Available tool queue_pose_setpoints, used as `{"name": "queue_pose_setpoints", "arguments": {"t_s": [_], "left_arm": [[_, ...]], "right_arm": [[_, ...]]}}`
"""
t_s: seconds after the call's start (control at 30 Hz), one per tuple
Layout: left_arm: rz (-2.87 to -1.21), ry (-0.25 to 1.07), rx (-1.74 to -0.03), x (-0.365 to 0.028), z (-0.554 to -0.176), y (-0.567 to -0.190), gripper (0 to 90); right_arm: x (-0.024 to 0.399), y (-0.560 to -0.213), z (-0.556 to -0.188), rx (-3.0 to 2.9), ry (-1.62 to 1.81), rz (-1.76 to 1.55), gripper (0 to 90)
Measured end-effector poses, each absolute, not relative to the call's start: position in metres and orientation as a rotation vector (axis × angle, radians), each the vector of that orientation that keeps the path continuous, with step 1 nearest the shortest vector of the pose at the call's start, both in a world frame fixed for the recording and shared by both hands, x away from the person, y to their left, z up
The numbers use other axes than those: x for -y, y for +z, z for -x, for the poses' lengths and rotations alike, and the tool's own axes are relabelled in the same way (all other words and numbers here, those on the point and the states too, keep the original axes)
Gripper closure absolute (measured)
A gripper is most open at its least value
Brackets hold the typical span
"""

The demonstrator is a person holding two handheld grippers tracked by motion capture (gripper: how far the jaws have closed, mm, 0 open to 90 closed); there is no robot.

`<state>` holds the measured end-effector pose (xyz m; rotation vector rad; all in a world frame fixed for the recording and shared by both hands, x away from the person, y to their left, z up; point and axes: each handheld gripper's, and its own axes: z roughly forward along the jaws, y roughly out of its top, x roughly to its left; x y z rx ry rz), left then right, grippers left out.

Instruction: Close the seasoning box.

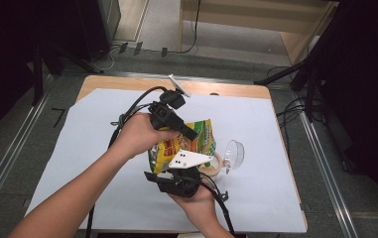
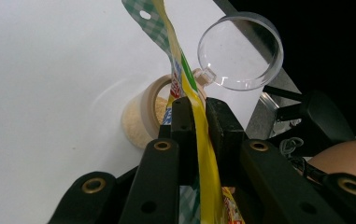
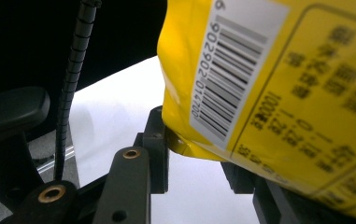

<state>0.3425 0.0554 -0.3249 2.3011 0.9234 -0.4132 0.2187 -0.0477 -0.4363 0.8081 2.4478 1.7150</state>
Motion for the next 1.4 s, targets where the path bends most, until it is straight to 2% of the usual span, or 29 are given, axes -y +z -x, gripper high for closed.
{"name": "queue_pose_setpoints", "arguments": {"t_s": [1.4], "left_arm": [[-2.313, -0.393, -0.903, -0.0532, -0.3372, -0.3218, 82.2]], "right_arm": [[0.0478, -0.4355, -0.2171, -2.448, 1.731, -0.811, 68.4]]}}
